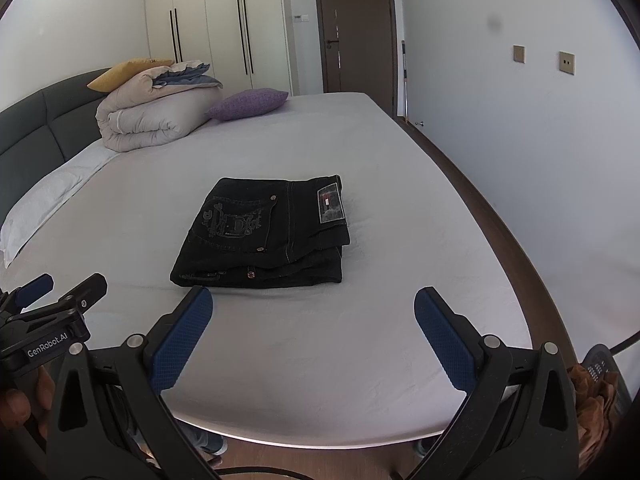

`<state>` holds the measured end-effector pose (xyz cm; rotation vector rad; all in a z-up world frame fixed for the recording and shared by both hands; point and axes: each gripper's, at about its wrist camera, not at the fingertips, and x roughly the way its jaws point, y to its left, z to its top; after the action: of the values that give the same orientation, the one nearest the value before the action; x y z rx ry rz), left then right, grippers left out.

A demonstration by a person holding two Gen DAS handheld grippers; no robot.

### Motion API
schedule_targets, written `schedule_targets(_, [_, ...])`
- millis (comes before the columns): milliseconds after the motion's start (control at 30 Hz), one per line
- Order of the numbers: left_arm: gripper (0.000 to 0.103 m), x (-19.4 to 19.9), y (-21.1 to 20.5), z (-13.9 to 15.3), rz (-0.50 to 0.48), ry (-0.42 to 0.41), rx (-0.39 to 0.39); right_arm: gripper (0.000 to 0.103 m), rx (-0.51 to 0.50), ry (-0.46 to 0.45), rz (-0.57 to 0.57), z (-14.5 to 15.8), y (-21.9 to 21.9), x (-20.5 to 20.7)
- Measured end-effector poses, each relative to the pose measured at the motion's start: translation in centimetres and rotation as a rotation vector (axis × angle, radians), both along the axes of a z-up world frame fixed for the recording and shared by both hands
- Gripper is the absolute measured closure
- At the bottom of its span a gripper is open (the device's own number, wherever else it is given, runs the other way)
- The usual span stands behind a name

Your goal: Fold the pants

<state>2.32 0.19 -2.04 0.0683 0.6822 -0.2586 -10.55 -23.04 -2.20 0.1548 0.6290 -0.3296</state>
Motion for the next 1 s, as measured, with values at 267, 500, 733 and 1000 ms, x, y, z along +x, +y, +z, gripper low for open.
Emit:
schedule_targets(267, [0.000,0.2,-0.1,-0.2,0.000,0.010,0.003,0.000,0.002,0.016,0.009,-0.9,0.0,1.1])
schedule_targets(500, [0.000,0.3,-0.2,-0.6,-0.004,0.018,0.007,0.000,0.006,0.023,0.009,-1.4,0.6,1.7])
schedule_targets(733, [0.000,0.5,-0.2,-1.0,-0.008,0.028,0.011,0.000,0.007,0.028,0.011,-1.9,0.8,2.3])
schedule_targets(1000, [0.000,0.6,-0.1,-1.2,-0.006,0.032,0.013,0.000,0.008,0.033,0.014,-2.3,1.2,2.5])
